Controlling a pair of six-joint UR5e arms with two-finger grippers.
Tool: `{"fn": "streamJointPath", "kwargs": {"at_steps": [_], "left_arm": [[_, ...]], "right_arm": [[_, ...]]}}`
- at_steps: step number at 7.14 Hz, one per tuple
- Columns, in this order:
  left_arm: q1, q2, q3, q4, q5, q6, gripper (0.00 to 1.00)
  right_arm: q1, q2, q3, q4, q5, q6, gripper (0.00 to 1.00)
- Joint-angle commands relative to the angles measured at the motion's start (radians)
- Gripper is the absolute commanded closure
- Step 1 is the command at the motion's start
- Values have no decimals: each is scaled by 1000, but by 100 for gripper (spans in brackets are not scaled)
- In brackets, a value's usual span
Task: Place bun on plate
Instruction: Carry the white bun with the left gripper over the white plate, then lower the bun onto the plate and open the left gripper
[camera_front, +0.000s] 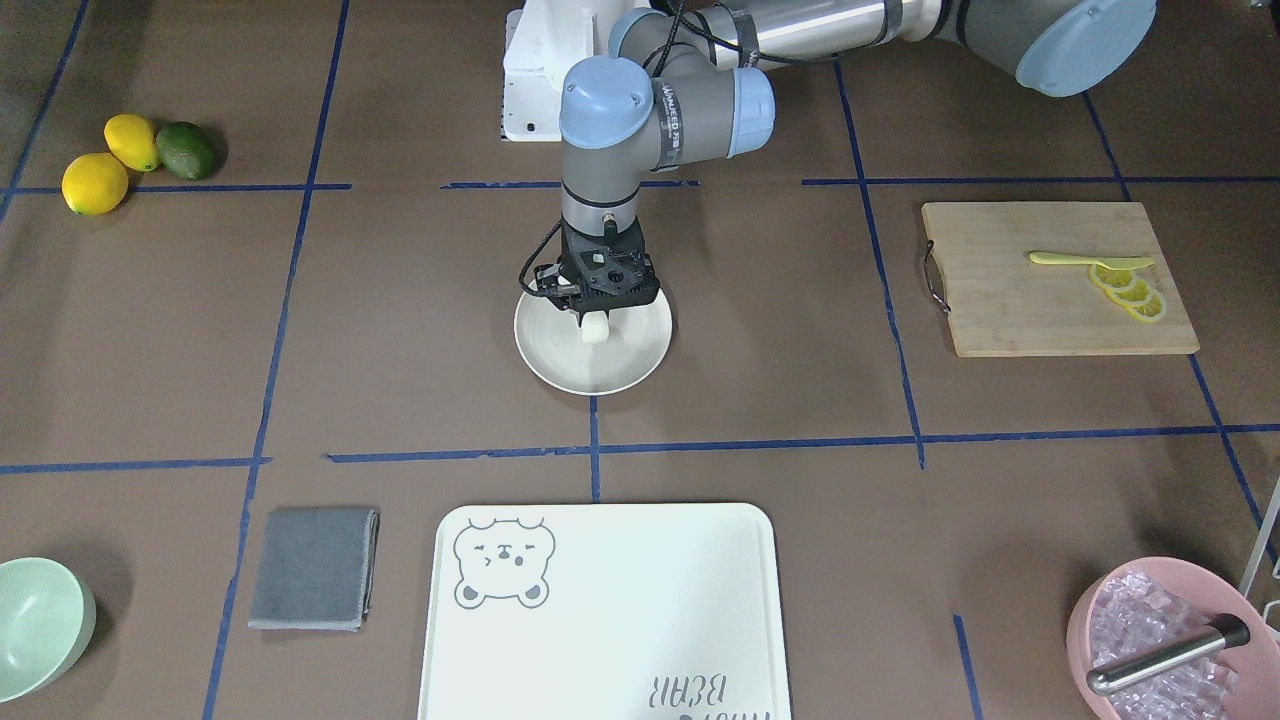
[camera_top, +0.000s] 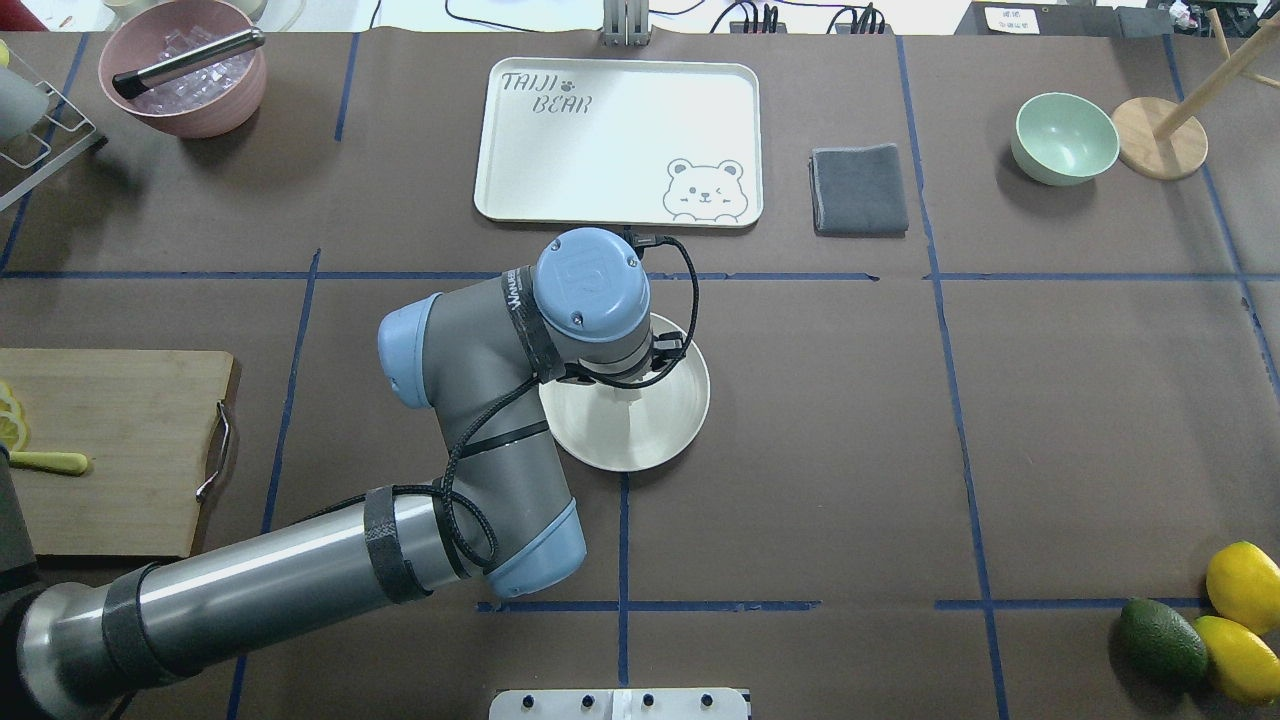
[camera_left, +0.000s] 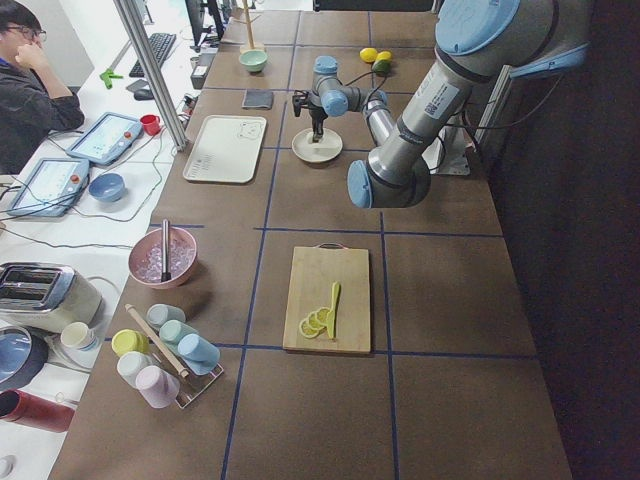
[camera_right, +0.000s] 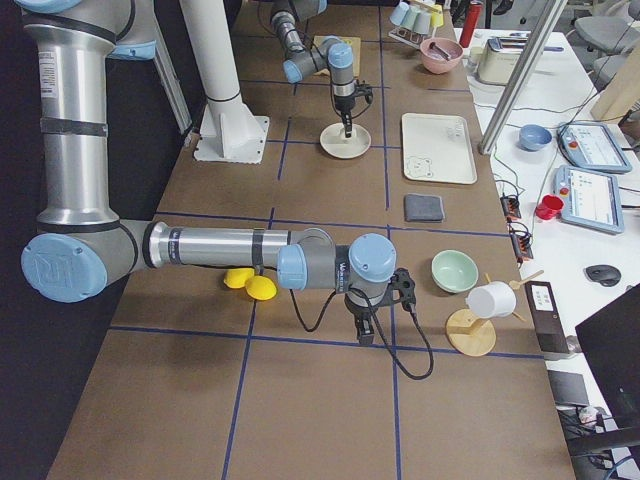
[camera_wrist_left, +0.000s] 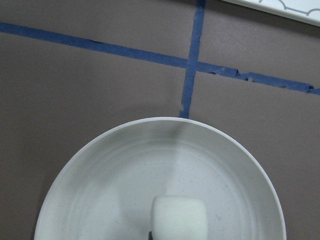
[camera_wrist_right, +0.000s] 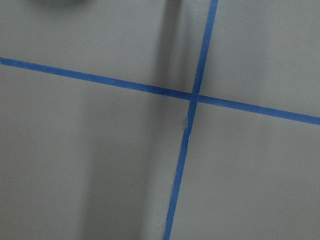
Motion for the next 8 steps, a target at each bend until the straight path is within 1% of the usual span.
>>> {"fn": "streamJointPath", "kwargs": {"at_steps": [1,3,5,6,7,8], "left_arm": [[21,2,9,-3,19,4,60],[29,2,10,-3,19,6,56],[30,5,12,-3,21,10,44],[29,5,12,-3,21,12,19],[29,11,9,0,21,38,0],[23,11,4,4,21,56,0]], "right_arm": [[0,0,1,0,0,1,0],[0,3,0,0,0,2,0],[0,3,1,-1,2,4,0],[0,5,1,0,2,4,0],[0,6,1,-1,0,4,0],[0,6,1,0,2,4,0]]}}
